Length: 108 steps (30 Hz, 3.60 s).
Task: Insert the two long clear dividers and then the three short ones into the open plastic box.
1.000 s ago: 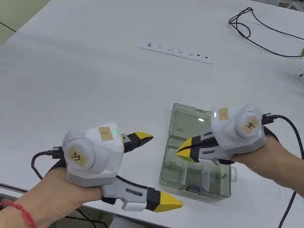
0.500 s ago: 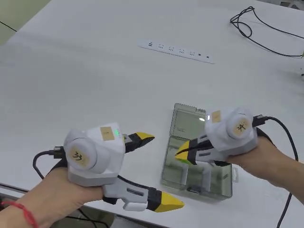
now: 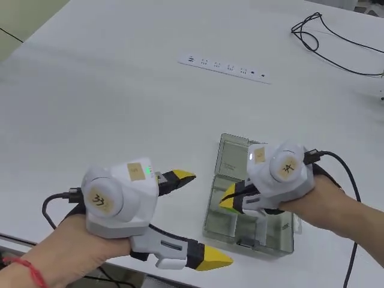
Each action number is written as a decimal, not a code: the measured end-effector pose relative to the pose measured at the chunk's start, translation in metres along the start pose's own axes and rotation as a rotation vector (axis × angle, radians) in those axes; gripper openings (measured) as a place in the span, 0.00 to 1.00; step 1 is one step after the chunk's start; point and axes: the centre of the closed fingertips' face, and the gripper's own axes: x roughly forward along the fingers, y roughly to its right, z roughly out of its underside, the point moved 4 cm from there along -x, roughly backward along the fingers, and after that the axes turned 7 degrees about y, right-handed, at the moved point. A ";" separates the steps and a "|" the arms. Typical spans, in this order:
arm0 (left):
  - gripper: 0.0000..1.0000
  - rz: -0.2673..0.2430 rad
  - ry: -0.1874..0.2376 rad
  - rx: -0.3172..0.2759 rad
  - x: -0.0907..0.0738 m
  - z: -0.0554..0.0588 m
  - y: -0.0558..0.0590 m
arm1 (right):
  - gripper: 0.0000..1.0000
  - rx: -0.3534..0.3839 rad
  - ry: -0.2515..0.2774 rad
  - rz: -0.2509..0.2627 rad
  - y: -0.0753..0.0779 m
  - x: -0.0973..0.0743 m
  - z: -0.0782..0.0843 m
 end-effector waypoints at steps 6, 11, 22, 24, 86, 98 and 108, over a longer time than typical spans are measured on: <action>0.95 0.001 -0.003 0.004 -0.002 0.001 0.000 | 0.02 -0.005 -0.015 0.005 0.001 0.001 0.002; 0.94 0.000 -0.008 0.005 -0.004 0.001 0.001 | 0.03 -0.004 -0.020 0.008 0.002 0.002 0.001; 0.94 -0.002 -0.007 0.010 -0.004 -0.002 0.002 | 0.09 0.088 0.064 0.034 0.002 -0.010 -0.009; 0.94 0.000 -0.009 0.013 -0.004 -0.003 0.003 | 0.10 0.099 0.089 0.046 0.003 -0.016 -0.013; 0.99 0.007 -0.053 0.029 -0.004 0.001 0.012 | 0.53 0.201 -0.046 0.221 -0.020 -0.171 0.132; 0.99 -0.006 -0.060 0.028 -0.005 0.001 0.008 | 0.52 0.065 -0.264 0.120 -0.014 -0.157 0.178; 0.99 -0.011 -0.065 0.024 -0.005 0.001 0.007 | 0.48 0.019 -0.352 0.082 -0.008 -0.146 0.198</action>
